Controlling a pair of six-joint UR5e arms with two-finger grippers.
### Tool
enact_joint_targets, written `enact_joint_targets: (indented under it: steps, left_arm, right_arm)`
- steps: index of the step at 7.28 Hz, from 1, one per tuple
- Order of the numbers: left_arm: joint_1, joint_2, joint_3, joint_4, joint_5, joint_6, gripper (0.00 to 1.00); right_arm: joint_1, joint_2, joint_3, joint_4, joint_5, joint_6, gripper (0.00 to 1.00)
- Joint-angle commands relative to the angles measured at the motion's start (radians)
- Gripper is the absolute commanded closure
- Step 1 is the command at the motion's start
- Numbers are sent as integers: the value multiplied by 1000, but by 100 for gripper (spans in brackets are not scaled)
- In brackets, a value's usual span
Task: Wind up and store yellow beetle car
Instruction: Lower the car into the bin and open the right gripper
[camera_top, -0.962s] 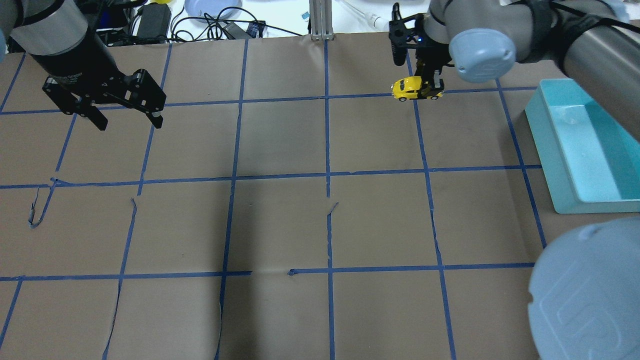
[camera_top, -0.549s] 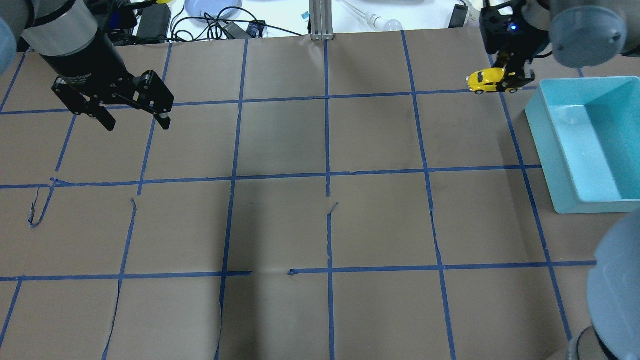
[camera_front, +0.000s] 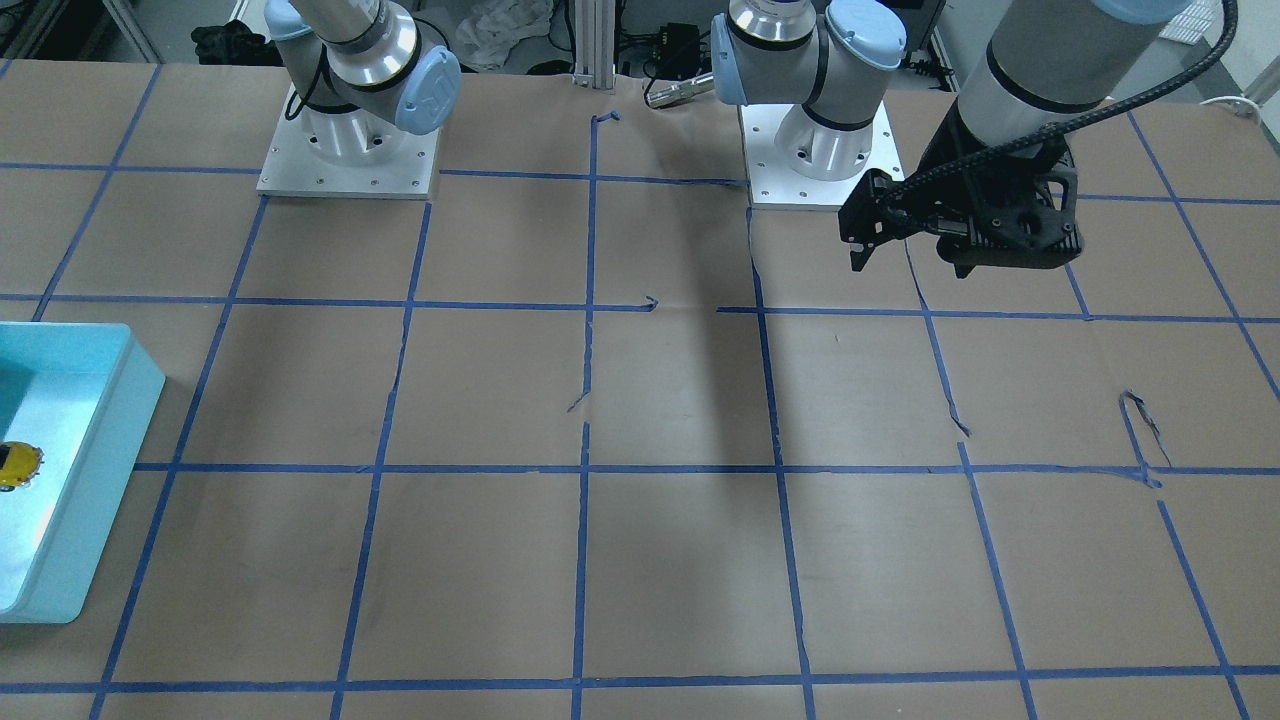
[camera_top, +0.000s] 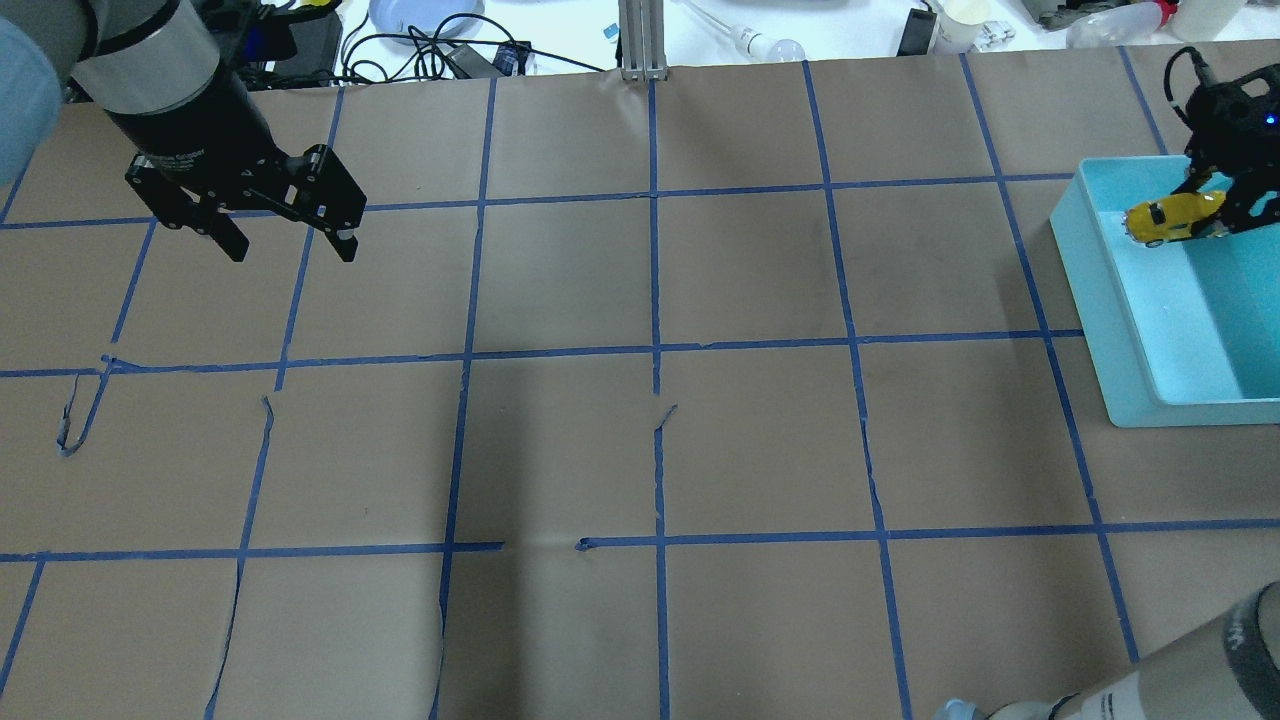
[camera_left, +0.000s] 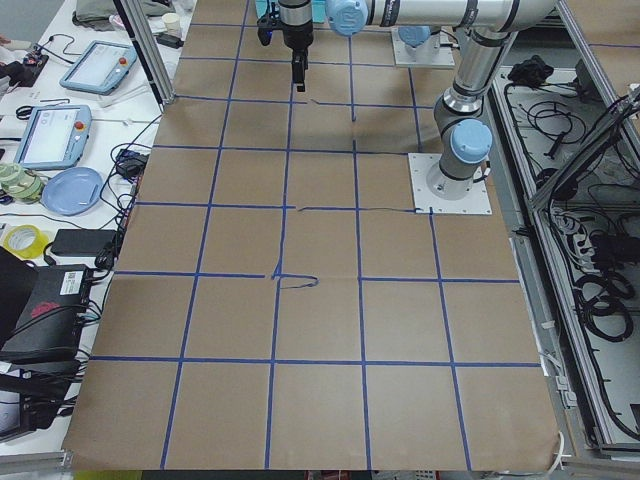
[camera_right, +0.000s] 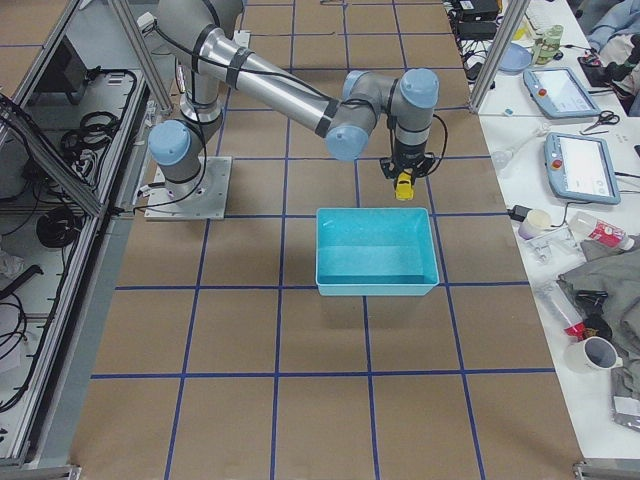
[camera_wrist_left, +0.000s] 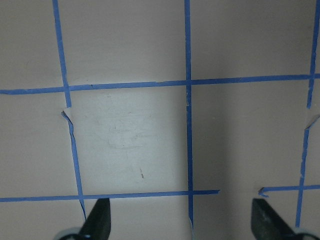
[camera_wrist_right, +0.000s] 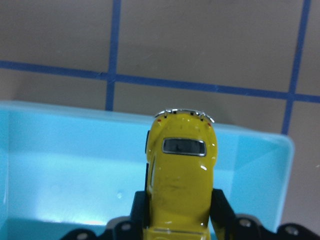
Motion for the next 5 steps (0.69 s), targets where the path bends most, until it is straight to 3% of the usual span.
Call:
enact_joint_targets:
  steps: [1,2,3,4,5]
  left_arm:
    - [-1,0,-2,-7,6,0,0]
    - [-1,0,-17,1,1,-1,0]
    - [-1,8,-34,4,-3,-8,0]
    - [-1,17,-37,4,-2,0,0]
    - [2,19,-39,4,-2,0,0]
  right_arm:
    - [-83,52,81,-54,-10,-57,94]
    - [-84,101,83,-90,-8,-57,94]
    - [-84,118,86,-116,-18,-44,86]
    - [-84,114,88,-111,-21,-28,1]
    - [-84,88,77,-111,-22,-25,0]
